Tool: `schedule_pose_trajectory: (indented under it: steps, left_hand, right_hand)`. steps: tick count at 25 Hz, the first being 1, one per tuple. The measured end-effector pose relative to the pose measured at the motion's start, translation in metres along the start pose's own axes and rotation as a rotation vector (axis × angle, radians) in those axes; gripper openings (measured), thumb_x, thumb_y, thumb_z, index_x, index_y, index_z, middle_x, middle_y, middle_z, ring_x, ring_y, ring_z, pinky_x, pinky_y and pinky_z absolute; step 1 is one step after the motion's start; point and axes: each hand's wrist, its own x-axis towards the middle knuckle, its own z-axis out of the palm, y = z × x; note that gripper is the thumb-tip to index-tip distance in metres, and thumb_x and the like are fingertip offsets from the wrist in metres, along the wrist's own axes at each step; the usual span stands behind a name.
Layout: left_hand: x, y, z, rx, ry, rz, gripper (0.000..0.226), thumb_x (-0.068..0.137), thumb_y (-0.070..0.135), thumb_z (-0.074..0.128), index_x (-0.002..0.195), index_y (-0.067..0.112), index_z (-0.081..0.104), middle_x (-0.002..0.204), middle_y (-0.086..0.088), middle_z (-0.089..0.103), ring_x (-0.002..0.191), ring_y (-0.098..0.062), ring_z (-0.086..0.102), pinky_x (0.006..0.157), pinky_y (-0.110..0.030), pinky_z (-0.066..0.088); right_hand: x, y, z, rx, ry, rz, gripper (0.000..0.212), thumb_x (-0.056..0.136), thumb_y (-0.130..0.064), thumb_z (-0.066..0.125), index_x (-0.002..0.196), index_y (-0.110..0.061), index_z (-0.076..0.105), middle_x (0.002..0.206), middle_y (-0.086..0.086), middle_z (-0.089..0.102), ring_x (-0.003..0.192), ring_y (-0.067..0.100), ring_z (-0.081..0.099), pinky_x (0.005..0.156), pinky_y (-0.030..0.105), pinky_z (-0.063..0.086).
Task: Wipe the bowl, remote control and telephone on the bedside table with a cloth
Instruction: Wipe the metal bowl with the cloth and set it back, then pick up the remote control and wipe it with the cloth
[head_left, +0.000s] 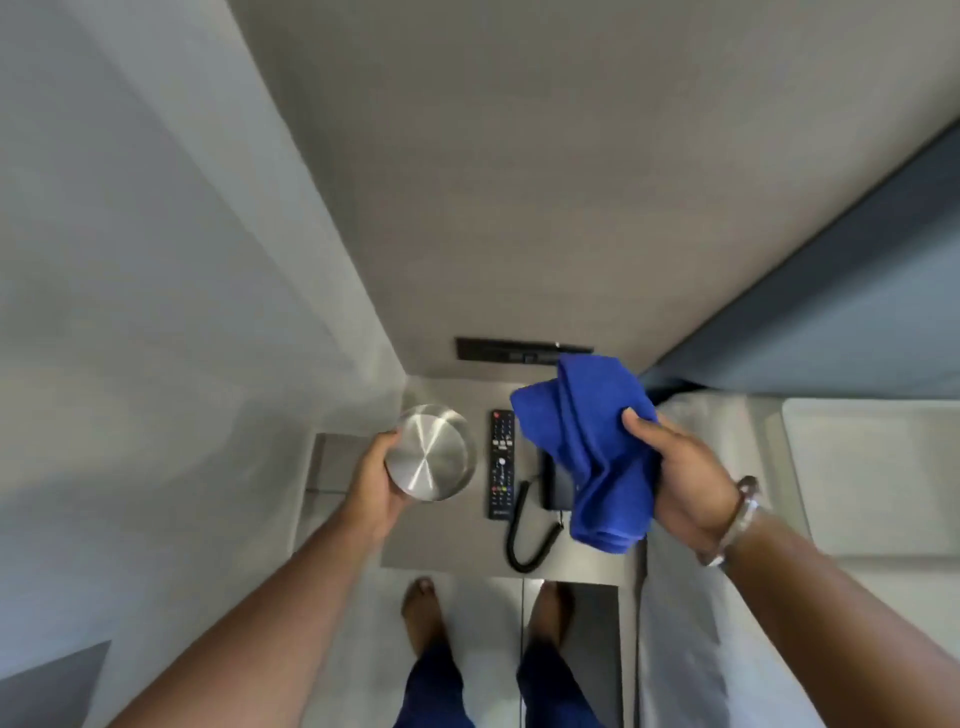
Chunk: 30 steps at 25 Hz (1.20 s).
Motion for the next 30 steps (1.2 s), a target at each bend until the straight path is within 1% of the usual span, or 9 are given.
schedule_pose_trajectory:
  steps: [7,12,14,16,20,22,24,27,30]
  left_hand:
    - [0.138,-0.13,-0.051,0.184,0.209,-0.006,0.037,0.091,0.036,0.068,0.115,0.007,0.069,0.111,-0.019,0.067,0.099,-0.035,0.064,0.085,-0.049,0.051]
    - [0.178,-0.16,-0.046,0.274,0.325,0.103,0.023,0.097,0.04,0.056,0.1,0.022,0.069,0.101,-0.001,0.066,0.103,-0.024,0.06,0.095,-0.045,0.048]
    - [0.185,-0.161,-0.042,0.365,0.39,0.203,0.029,0.098,0.044,0.05,0.085,0.027,0.068,0.092,0.004,0.066,0.097,-0.022,0.06,0.086,-0.036,0.049]
    - [0.192,-0.162,-0.044,0.566,0.443,0.27,0.04,0.098,0.048,0.041,0.077,0.024,0.065,0.084,0.001,0.066,0.089,-0.024,0.062,0.078,-0.035,0.05]
    - [0.201,-0.16,-0.049,0.939,0.556,0.244,0.054,0.104,0.044,0.028,0.101,0.006,0.066,0.103,-0.021,0.068,0.098,-0.038,0.063,0.084,-0.042,0.048]
    - [0.196,-0.153,-0.041,1.203,0.69,0.178,0.063,0.1,0.056,0.024,0.114,0.01,0.065,0.113,-0.022,0.064,0.102,-0.04,0.061,0.087,-0.049,0.047]
    - [0.192,-0.142,-0.022,1.494,0.787,0.311,0.065,0.095,0.063,0.027,0.114,0.013,0.064,0.112,-0.019,0.063,0.099,-0.038,0.06,0.083,-0.05,0.046]
    - [0.205,-0.128,0.032,1.72,0.588,0.637,0.052,0.089,0.061,0.043,0.095,0.013,0.062,0.09,-0.012,0.065,0.082,-0.029,0.059,0.073,-0.041,0.042]
    - [0.237,-0.129,0.094,1.858,0.353,0.44,0.062,0.08,0.072,0.054,0.095,0.012,0.061,0.087,-0.008,0.065,0.082,-0.027,0.061,0.073,-0.038,0.039]
  right_hand:
    - [0.087,0.123,-0.085,0.128,0.165,0.095,0.037,0.09,-0.03,0.058,0.121,-0.011,0.062,0.122,0.02,0.064,0.109,0.036,0.062,0.084,0.044,0.054]
    - [0.107,0.159,-0.116,0.099,0.146,0.136,0.039,0.091,-0.025,0.055,0.129,-0.015,0.054,0.129,0.021,0.059,0.115,0.042,0.056,0.091,0.053,0.05]
    - [0.11,0.161,-0.12,0.131,0.1,0.171,0.041,0.089,-0.026,0.058,0.129,-0.018,0.054,0.127,0.017,0.061,0.113,0.039,0.058,0.088,0.05,0.053]
    - [0.112,0.162,-0.123,0.168,0.07,0.22,0.044,0.084,-0.028,0.06,0.127,-0.02,0.057,0.125,0.015,0.063,0.112,0.038,0.06,0.087,0.049,0.053]
    - [0.112,0.161,-0.128,0.202,0.069,0.268,0.03,0.087,-0.028,0.059,0.115,-0.021,0.067,0.121,0.015,0.066,0.109,0.038,0.062,0.083,0.047,0.055]
    - [0.11,0.159,-0.131,0.228,0.076,0.27,0.03,0.089,-0.028,0.055,0.115,-0.021,0.067,0.12,0.014,0.067,0.109,0.037,0.063,0.082,0.046,0.056]
    - [0.104,0.155,-0.136,0.228,0.086,0.273,0.034,0.089,-0.029,0.055,0.121,-0.021,0.063,0.121,0.014,0.066,0.109,0.036,0.063,0.081,0.046,0.056]
    - [0.098,0.153,-0.145,0.221,0.072,0.275,0.039,0.086,-0.031,0.06,0.124,-0.023,0.06,0.125,0.015,0.064,0.112,0.038,0.061,0.085,0.049,0.054]
    - [0.09,0.154,-0.15,0.233,0.072,0.271,0.044,0.078,-0.033,0.064,0.121,-0.025,0.062,0.125,0.015,0.064,0.111,0.038,0.061,0.083,0.047,0.054]
